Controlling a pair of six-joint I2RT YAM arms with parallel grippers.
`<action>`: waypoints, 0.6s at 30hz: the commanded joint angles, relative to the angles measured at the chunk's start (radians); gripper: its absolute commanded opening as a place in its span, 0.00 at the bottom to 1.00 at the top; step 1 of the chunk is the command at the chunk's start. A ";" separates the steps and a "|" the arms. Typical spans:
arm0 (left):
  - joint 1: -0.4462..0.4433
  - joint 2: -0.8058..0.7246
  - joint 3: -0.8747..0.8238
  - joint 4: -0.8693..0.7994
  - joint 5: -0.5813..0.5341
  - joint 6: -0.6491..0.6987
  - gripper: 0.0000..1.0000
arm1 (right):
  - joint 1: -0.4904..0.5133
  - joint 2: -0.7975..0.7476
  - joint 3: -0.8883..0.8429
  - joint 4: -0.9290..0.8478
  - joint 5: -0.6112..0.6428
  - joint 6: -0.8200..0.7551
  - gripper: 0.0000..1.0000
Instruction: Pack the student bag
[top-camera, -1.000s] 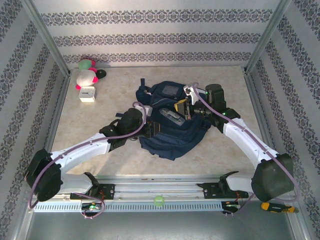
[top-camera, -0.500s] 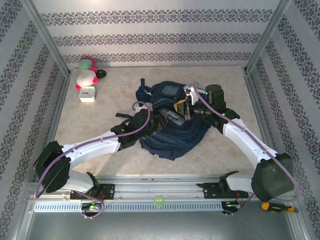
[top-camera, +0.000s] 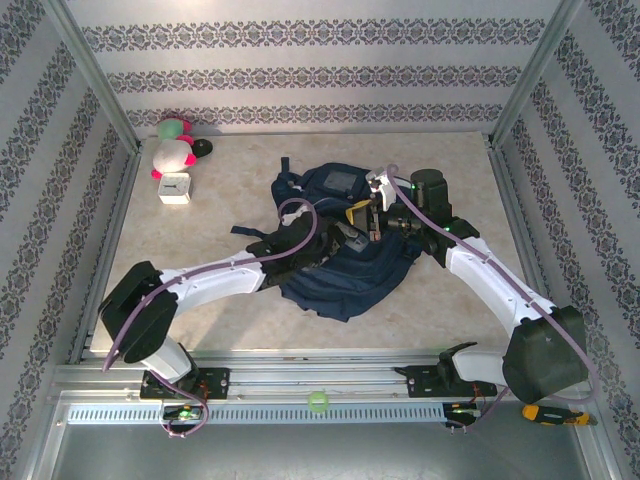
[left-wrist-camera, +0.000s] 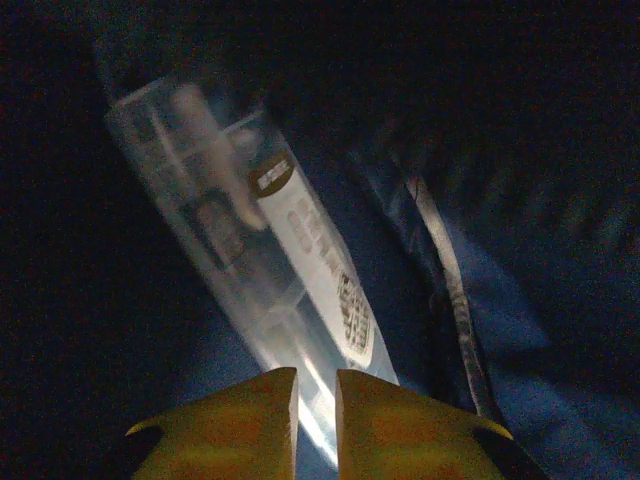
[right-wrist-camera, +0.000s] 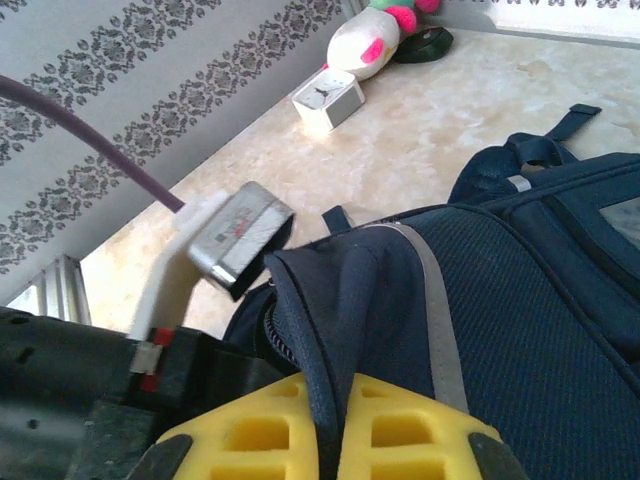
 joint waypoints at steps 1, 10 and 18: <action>-0.013 0.047 0.036 0.043 -0.028 -0.045 0.15 | 0.020 -0.038 0.032 0.170 -0.144 0.016 0.02; -0.013 0.149 0.095 0.113 -0.075 -0.033 0.13 | 0.028 -0.033 0.041 0.173 -0.195 0.016 0.02; -0.008 0.201 0.145 0.172 -0.136 0.003 0.13 | 0.028 -0.032 0.041 0.173 -0.181 0.007 0.02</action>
